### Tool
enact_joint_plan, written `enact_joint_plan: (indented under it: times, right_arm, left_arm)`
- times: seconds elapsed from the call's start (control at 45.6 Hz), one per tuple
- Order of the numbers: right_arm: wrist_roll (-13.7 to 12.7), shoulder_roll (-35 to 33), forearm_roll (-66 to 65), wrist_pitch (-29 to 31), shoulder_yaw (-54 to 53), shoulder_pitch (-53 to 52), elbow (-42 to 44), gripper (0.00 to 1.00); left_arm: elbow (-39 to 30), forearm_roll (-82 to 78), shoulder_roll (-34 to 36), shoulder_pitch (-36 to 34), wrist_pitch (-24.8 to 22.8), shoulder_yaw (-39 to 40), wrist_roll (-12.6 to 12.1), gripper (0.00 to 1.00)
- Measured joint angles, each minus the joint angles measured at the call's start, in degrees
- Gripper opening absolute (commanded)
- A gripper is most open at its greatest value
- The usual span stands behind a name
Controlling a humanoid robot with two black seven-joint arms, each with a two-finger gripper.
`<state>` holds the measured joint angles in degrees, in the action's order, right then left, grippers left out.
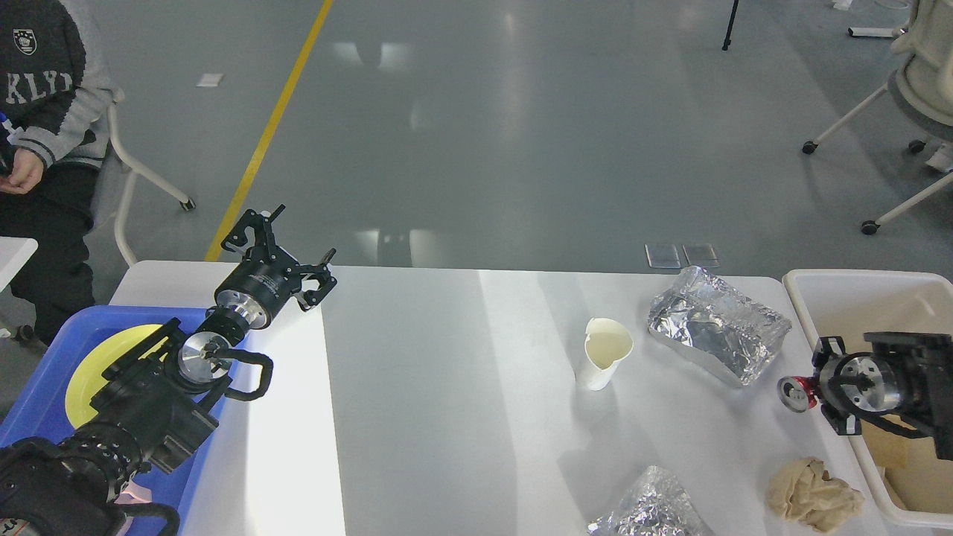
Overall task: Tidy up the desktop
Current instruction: 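Lift the red object and carry it into the white bin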
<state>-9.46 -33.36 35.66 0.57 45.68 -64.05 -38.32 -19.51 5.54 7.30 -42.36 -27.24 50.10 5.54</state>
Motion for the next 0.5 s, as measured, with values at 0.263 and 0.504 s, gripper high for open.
enact_joint_plan:
  times: [0.263,0.504]
  right_arm:
    - [0.4,-9.9,-28.4,31.6,0.0,-25.5,-4.8,0.0]
    - [0.5,-9.4,-46.3,46.8,0.0,-51.3,-28.6,0.0]
  left_arm:
    - [0.0,0.1,0.1,0.0,0.0,0.0,0.0,0.99]
    - [0.0,0.0,0.1,0.0,0.0,0.0,0.0,0.99]
